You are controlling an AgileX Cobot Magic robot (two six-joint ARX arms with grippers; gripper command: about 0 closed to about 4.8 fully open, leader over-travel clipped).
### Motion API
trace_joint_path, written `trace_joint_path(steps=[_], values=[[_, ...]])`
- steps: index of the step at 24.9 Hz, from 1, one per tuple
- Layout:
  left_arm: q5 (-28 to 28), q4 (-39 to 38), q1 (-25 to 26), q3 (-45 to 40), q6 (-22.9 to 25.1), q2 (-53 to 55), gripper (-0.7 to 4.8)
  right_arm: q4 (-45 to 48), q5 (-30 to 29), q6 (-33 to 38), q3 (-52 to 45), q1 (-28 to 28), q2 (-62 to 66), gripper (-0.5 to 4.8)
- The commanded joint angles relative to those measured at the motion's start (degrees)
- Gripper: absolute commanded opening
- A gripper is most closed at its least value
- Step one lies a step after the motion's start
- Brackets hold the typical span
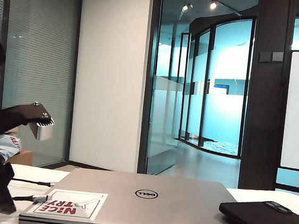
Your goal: Pick up the charging cable and the phone, plug the charging cable into the charging port on the phone, and finally place them back on the table.
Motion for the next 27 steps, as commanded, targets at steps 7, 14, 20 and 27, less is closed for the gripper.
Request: trace_joint_path(steps=[7,14,20,27], values=[[0.26,4.44,0.07,0.07,-0.17,1.7,4.18,1.22,-0.04,-0.17,0.37,0.04,-0.09,-0.01],[0.28,5.38,0.07,0.07,-0.15,2.05,4.18,1.22,-0.07,-0.17,0.37,0.04,-0.09,-0.01],[0.26,7.13,0.07,0.07,-0.17,3.17,4.18,1.25,-0.07,-0.17,0.37,0.04,-0.11,-0.01],[0.33,7.96,0.02,0.09,-0.17,3.52,4.18,1.25,-0.07,-0.17,0.37,0.04,-0.11,-0.01]])
